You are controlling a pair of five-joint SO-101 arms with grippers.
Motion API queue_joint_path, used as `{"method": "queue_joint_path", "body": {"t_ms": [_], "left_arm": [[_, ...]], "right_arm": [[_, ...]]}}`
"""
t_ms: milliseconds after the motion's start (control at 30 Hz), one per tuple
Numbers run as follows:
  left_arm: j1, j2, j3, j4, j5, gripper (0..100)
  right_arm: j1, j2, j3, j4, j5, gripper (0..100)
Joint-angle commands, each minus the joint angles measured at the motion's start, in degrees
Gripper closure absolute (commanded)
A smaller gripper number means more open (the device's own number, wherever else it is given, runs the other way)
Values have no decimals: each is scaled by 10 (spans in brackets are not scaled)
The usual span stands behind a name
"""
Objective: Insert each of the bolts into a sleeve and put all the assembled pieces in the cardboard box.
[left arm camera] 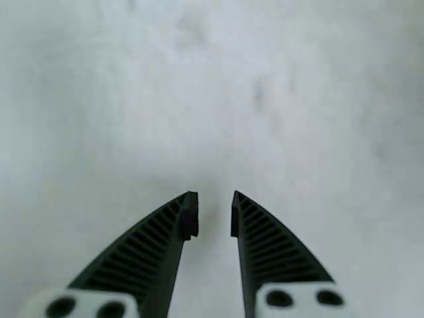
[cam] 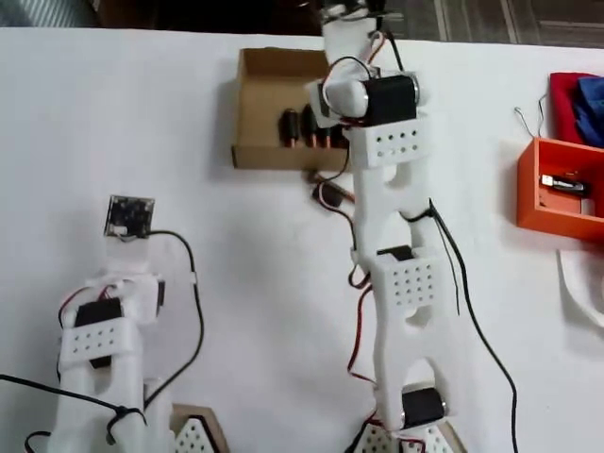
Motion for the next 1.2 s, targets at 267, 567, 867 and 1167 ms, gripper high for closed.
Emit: {"method": "queue_joint_path", "body": {"t_ms": [267,567,867,1167], "left_arm": [[-3,-4,-1,-7,-5,888],[-3,-4,-1,-7,-5,888],[-3,-4,-1,-7,-5,888],[-3,-4,-1,-7,-5,888]], "right_arm": [[-1,-266,409,15,33,870],[-3,-352,788,-102,115,786],[-10,-259,818,-251,132,785],[-26,-201,817,-320,202,786]]}}
